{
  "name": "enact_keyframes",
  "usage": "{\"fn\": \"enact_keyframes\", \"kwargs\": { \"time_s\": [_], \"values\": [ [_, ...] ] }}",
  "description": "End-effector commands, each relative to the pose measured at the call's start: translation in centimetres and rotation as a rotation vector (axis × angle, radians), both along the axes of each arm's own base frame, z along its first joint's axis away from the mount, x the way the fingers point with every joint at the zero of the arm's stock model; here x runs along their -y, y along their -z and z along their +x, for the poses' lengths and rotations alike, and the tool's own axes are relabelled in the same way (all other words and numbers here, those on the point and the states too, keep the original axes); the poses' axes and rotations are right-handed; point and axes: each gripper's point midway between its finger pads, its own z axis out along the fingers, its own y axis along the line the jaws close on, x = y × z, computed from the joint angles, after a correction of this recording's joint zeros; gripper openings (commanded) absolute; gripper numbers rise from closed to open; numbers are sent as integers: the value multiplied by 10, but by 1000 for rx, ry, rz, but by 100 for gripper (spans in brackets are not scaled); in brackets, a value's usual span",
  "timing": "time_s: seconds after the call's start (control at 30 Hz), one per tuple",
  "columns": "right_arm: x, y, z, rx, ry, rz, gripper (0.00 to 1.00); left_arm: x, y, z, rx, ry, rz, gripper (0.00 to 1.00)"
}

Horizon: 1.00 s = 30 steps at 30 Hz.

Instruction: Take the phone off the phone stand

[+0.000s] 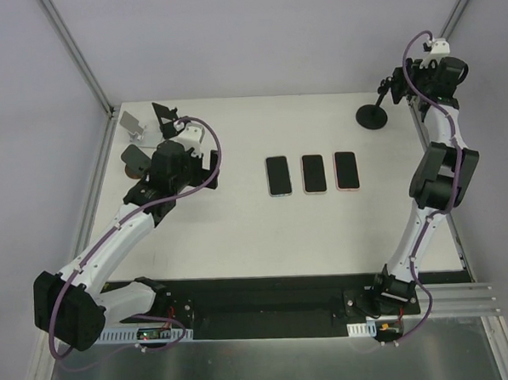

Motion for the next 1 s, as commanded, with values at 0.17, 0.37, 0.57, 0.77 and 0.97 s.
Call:
{"fn": "enact_keyframes", "kwargs": {
  "time_s": [0.17, 0.37, 0.57, 0.77, 0.97],
  "values": [
    [-40, -208, -80, 374, 10, -176, 1, -8, -22, -17, 80, 8, -21, 99],
    [-85, -231, -135, 384, -58, -170, 1, -16, -31, -33, 133, 2, -42, 99],
    [-163, -228, -212, 382, -201, -141, 1, -20, -40, -55, 188, 33, -90, 99],
    [-253, -206, -285, 371, -399, -62, 1, -10, -45, -82, 219, 132, -170, 99],
    [-333, -180, -339, 334, -584, -12, 1, 4, -46, -109, 219, 260, -233, 99]
  ]
}}
